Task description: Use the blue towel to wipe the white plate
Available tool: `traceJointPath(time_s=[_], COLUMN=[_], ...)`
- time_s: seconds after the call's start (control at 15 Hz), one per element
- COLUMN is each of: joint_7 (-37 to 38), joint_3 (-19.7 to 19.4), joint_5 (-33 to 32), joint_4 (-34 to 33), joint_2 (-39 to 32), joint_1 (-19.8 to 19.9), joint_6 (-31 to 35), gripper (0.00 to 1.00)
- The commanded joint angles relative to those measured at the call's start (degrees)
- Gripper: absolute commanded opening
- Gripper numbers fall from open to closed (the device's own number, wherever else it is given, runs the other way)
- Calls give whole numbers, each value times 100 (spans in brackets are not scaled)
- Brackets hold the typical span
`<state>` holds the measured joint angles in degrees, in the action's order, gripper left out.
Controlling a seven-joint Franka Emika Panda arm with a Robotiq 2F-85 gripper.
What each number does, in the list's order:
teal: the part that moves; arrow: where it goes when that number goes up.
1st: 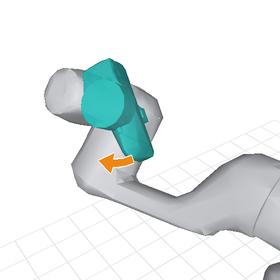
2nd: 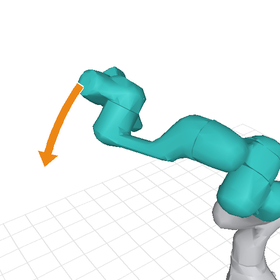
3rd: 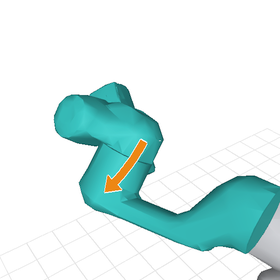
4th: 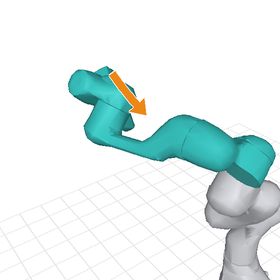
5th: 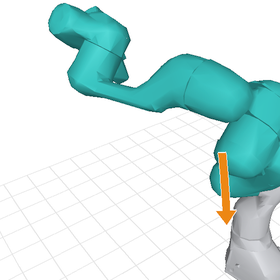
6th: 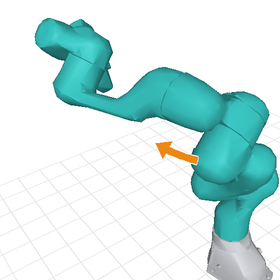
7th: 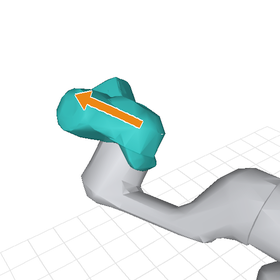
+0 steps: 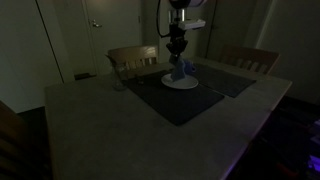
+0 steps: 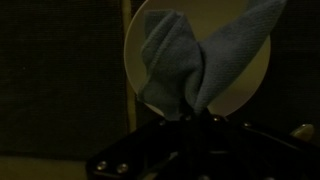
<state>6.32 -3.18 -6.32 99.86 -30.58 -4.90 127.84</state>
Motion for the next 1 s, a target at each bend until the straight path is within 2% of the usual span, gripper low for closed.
traceJointPath(time_s=[0.0, 0.27, 0.93], joint_7=[34, 134, 286], joint_3=[51, 16, -57], joint_5=[-147, -254, -163], joint_4=[71, 12, -173], joint_2=[-55, -220, -746], joint_1=[-24, -84, 11], joint_6=[113, 18, 318], gripper=[2, 2, 2])
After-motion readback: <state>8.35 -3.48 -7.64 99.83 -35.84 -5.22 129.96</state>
